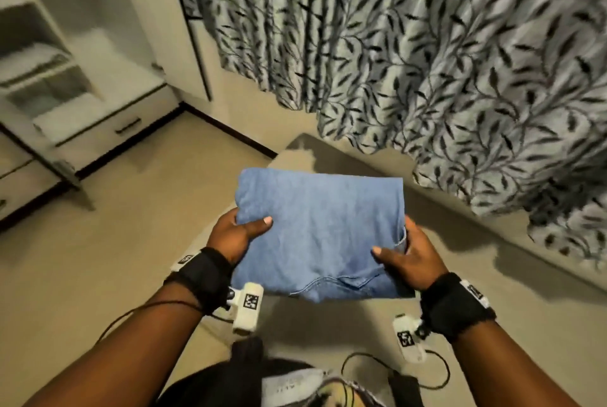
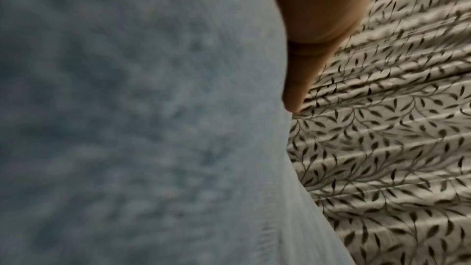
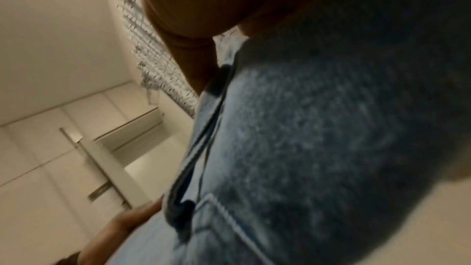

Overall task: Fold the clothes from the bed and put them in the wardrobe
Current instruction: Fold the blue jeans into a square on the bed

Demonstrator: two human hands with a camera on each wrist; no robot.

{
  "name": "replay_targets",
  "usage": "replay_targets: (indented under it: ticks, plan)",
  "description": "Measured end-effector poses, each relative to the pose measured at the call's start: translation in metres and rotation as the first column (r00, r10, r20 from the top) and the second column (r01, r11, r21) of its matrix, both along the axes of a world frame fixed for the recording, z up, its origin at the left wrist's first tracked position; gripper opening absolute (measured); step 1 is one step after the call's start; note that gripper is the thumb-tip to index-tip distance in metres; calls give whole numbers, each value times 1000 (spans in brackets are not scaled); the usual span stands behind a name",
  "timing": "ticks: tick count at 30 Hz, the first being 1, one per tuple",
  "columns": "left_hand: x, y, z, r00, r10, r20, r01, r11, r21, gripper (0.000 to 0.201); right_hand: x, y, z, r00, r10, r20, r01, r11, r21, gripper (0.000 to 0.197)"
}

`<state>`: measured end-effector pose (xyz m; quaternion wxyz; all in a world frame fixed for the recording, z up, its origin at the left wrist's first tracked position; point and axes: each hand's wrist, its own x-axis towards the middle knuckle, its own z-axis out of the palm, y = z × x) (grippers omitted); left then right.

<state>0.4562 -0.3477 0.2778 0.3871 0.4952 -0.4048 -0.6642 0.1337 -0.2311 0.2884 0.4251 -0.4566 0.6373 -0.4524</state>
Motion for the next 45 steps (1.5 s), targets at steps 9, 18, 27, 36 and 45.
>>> replay_targets:
  ticks: [9,18,27,36,45]
  plan:
    - [80,36,41,961,250,-120,-265,955,-132,105,72,-63,25,980,191,-52,-198,965,-173,107]
    - [209,9,94,909,408,83,-366,878,-309,114,191,-146,80,865,453,-215,-494,844,-209,76]
    - [370,-91,146,862,465,204,-345,831,-436,38,369,-255,123,884,436,-167,-467,833,-297,46]
    - [499,-139,131,870,460,180,-349,831,-434,41,501,-303,114,905,399,-148,-425,847,-318,20]
    - [553,-186,77,896,432,106,-375,862,-341,30,566,-380,75,848,480,-223,-521,833,-187,22]
